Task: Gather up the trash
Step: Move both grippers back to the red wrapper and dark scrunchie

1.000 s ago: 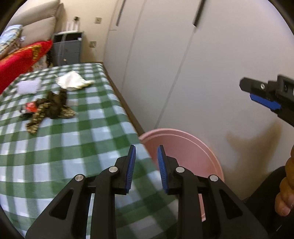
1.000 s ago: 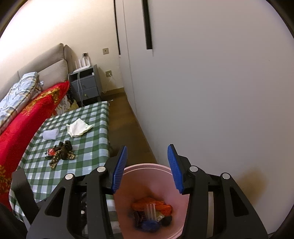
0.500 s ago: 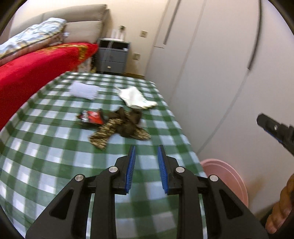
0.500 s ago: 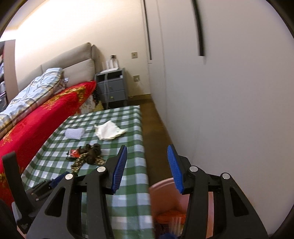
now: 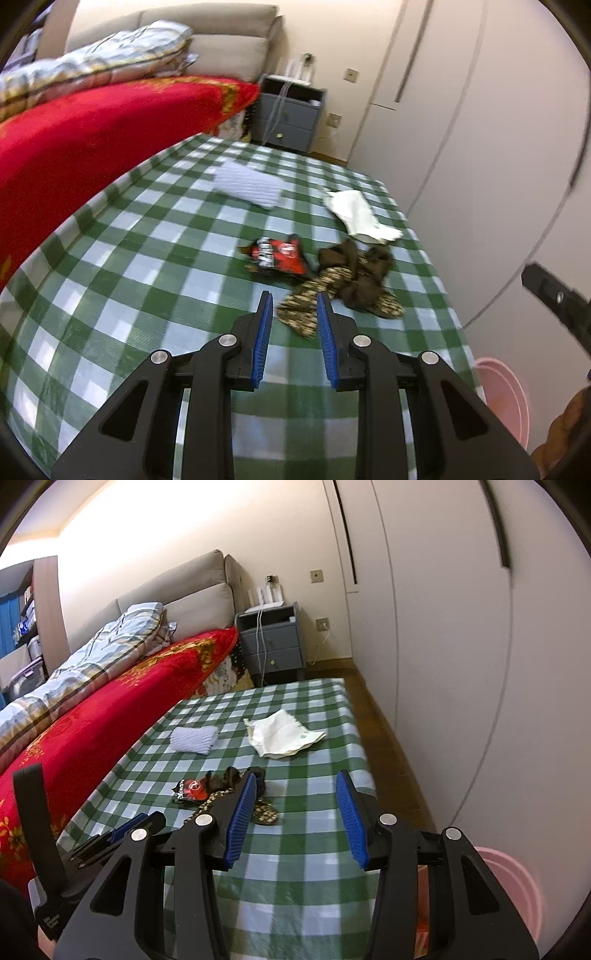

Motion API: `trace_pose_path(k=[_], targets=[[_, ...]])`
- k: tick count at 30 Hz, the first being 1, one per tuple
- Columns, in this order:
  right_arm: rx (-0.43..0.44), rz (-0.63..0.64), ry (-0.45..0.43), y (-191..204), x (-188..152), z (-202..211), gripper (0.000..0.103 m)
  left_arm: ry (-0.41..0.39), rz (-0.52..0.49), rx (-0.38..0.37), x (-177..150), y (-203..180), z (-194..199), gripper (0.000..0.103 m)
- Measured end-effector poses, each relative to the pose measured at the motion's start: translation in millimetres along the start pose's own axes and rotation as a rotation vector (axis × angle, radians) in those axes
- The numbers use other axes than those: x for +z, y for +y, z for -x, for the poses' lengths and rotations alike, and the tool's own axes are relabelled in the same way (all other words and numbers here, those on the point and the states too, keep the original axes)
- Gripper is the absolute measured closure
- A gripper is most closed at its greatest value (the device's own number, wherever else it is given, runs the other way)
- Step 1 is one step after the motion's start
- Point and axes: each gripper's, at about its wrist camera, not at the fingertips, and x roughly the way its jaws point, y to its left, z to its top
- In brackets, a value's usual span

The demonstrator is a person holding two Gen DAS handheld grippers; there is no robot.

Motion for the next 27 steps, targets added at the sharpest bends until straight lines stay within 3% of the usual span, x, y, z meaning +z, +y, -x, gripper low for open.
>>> trace_pose_path(k=[9,16,20,27], targets=[[0.052,-0.008,0.052,18.7,-9.0,-52.0,0.058,0.019,0.06,0.026,17.9,19.8,-31.6,0.078],[0.092,-0.007,0.117,25.8,-14.9,-86.8,0.058,0.065,0.076,0.001,28.5,24.1,-59.2,0.078],[0.113,0.003,0.151,31.5,-18.2,-103.4,0.057,0.088,0.08,-0.011,33.0,24.5,-69.4,0.06],[0.128,-0.017,0.207,32.2,-20.4,-122.4,0.057,0.152,0.105,-0.019,38.2,27.5,-88.9,0.058]])
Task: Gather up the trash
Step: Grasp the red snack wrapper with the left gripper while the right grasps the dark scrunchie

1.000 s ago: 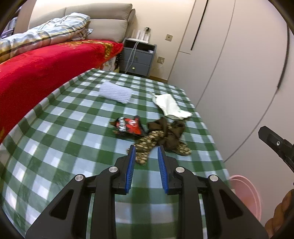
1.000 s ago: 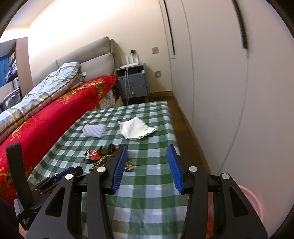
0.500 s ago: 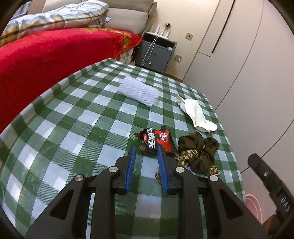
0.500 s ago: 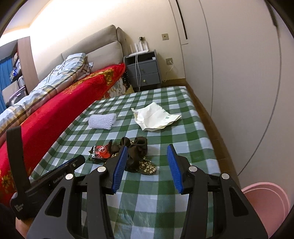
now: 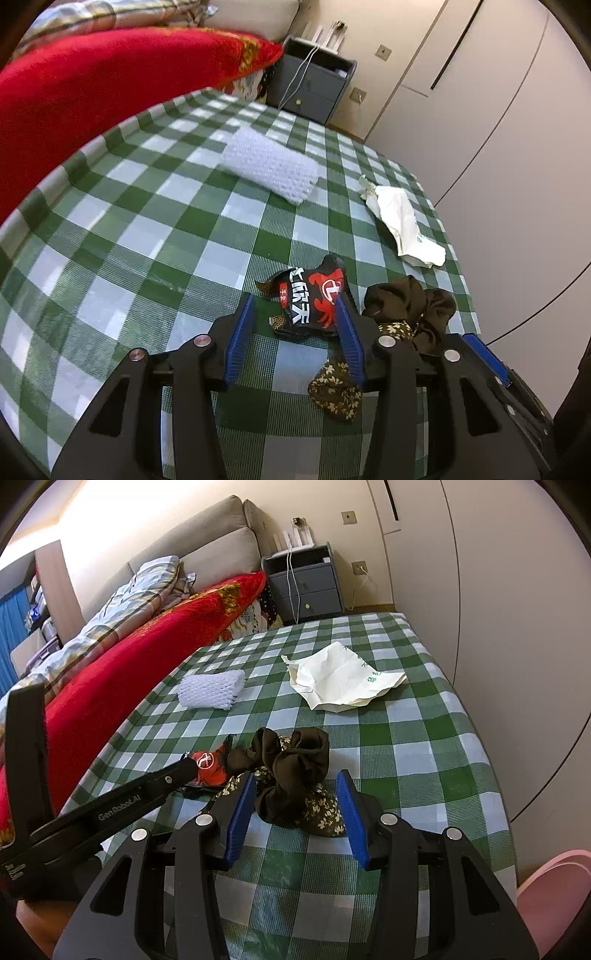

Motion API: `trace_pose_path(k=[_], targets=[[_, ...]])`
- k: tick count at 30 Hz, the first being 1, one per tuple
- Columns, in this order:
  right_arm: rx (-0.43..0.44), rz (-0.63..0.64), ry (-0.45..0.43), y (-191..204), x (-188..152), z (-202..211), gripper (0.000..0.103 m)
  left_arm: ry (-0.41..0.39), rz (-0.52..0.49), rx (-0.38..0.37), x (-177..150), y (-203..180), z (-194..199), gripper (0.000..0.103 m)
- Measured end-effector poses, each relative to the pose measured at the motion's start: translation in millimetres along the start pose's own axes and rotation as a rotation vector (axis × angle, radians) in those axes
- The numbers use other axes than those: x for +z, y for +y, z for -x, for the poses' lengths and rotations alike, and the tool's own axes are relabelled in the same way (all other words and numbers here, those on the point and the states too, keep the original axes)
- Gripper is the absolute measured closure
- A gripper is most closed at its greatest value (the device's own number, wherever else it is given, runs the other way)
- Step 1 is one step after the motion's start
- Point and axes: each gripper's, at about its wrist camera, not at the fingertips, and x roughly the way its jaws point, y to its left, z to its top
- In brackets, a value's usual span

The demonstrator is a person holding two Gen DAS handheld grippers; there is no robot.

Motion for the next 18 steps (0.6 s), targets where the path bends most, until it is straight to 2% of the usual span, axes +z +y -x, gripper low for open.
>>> trace_pose_path(k=[5,8,10,12,18], targets=[[-0.004,-0.019,0.056,-3.0,-0.4,-11.1,0.059,0.023,-0.015,-0.005,2.4,-3.9,-7.3,0.059],[0.003,-0.012,0.07,-1.8,-0.7,-13.4,0.073,0.029,-0.034,-0.005,1.8,-6.9,-7.6,0.061],[0.008,-0.002,0.075,0.1,-1.4,-13.9,0.088,0.032,-0.038,-0.01,0.8,-7.8,-7.8,0.066],[0.011,0.004,0.072,1.1,-1.7,-12.6,0.095,0.027,-0.04,-0.009,0.4,-8.3,-6.3,0.067],[-0.001,0.018,0.046,3.4,-1.9,-3.3,0.099,0.011,-0.075,0.006,0.0,-13.8,1.2,0.073]])
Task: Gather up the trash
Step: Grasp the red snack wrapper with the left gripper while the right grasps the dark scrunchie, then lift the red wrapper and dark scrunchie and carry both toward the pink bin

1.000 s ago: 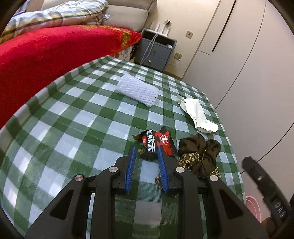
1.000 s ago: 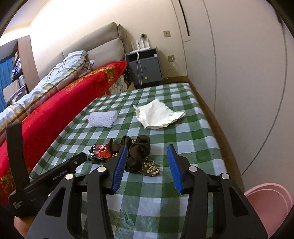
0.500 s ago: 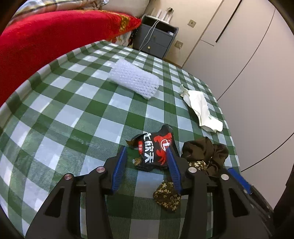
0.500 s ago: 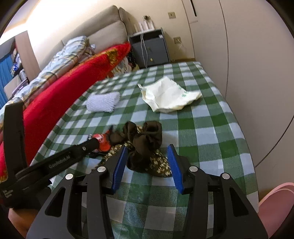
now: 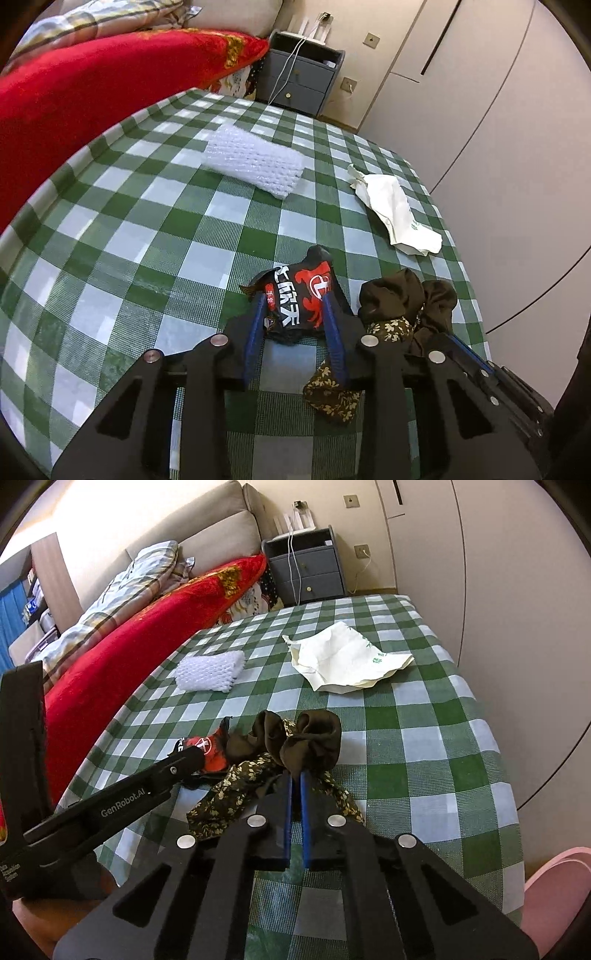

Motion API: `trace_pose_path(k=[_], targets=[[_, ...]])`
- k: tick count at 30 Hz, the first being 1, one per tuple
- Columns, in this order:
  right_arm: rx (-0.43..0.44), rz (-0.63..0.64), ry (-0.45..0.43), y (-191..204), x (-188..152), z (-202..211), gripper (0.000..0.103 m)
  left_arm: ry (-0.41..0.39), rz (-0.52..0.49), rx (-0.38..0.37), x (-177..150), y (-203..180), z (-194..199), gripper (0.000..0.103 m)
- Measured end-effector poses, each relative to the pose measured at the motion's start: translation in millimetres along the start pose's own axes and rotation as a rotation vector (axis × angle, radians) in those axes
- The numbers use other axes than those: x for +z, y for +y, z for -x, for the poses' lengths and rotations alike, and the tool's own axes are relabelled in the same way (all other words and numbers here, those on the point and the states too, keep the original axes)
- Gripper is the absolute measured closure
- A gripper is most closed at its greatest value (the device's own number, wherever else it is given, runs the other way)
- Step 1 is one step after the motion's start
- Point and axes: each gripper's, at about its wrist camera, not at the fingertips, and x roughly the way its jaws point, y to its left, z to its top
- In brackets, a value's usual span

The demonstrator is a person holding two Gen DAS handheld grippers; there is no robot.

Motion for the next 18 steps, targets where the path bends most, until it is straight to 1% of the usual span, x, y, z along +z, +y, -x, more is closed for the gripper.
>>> trace_pose_path(k=[2,4,5,6,9,15,18], targets=[[-0.004,0.008,-0.014,2.0,1.8,5.9,0.1,-0.008,-0.01,0.004,0.3,-1.9,4.1,0.075],[-0.01,0.015,-0.026,4.1,3.2,11.7,0.1,-0.017,-0.013,0.007,0.4,-2.3,9.4,0.079],[-0.013,0.018,-0.032,5.2,4.2,15.7,0.1,-0.022,-0.011,0.006,0.7,-1.8,12.2,0.084],[-0.017,0.022,-0.037,6.4,4.8,18.8,0.1,-0.028,-0.011,0.008,1.4,-1.5,16.3,0.086],[-0.029,0.034,-0.051,8.7,5.9,32.5,0.1,-0.038,-0.02,0.016,1.8,-0.6,25.2,0.089],[-0.058,0.06,-0.076,12.6,4.1,64.1,0.1,-0.052,-0.005,0.006,-2.1,6.9,49.5,0.093],[-0.069,0.069,-0.096,14.3,3.8,83.2,0.1,-0.068,-0.028,0.002,-5.2,3.7,69.3,0.094]])
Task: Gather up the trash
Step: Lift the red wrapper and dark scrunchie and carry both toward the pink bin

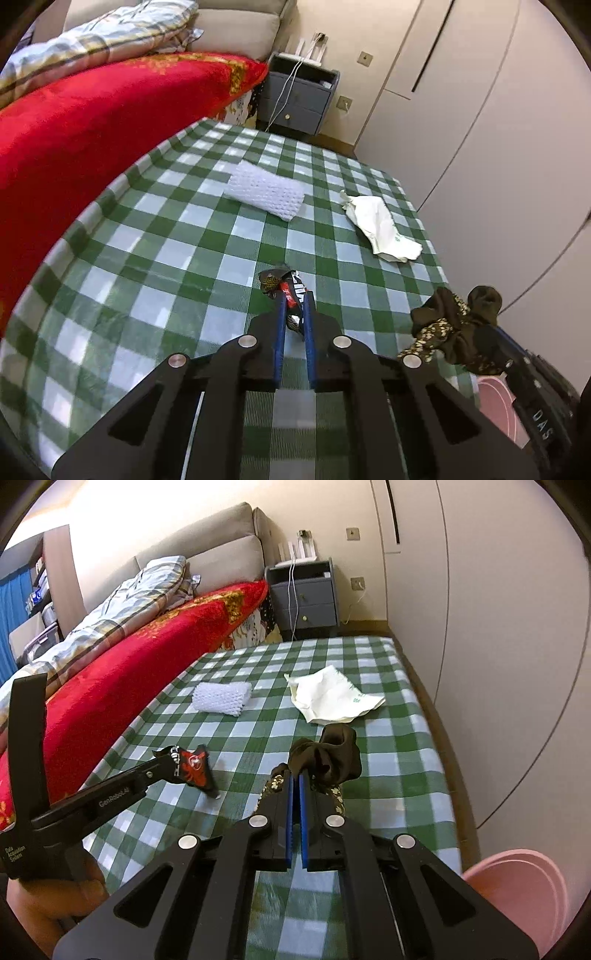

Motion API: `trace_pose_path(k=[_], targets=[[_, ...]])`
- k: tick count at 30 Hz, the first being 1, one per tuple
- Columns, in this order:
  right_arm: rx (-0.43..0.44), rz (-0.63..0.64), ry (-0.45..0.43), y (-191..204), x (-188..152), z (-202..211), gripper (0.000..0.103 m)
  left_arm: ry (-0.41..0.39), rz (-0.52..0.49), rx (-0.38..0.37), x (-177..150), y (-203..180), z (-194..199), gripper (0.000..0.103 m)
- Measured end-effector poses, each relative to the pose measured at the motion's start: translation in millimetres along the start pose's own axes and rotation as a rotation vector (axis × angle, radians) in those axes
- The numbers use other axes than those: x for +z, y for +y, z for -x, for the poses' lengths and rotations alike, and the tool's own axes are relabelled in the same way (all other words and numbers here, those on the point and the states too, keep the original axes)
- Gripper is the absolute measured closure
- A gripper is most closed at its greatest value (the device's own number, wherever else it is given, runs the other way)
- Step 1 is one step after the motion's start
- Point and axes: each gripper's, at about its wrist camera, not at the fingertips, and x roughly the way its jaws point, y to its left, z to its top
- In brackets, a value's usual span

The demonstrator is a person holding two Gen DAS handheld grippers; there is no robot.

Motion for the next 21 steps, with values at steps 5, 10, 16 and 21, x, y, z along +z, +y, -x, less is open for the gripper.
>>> trace_pose_path(k=[5,10,16,21], targets=[[-0.021,0.009,-0.042,-0.5,1.1,37.7,0.1,-0.024,-0.049,-0.012,-5.7,-11.0,29.3,0.094],[-0.037,0.016,-0.081,-0.9,-1.7,74.5,0.1,-0.041,-0.089,-0.028,-16.6,-20.5,57.7,0.094],[-0.056,0.01,-0.112,-7.0,-9.3,113.7,0.1,-0.059,-0.148,-0.043,-33.6,-32.5,89.1,0.094],[-0.068,0.01,-0.138,-8.9,-13.5,142.2,0.1,-0.079,-0.186,-0.064,-45.0,-41.9,109.6,0.094]])
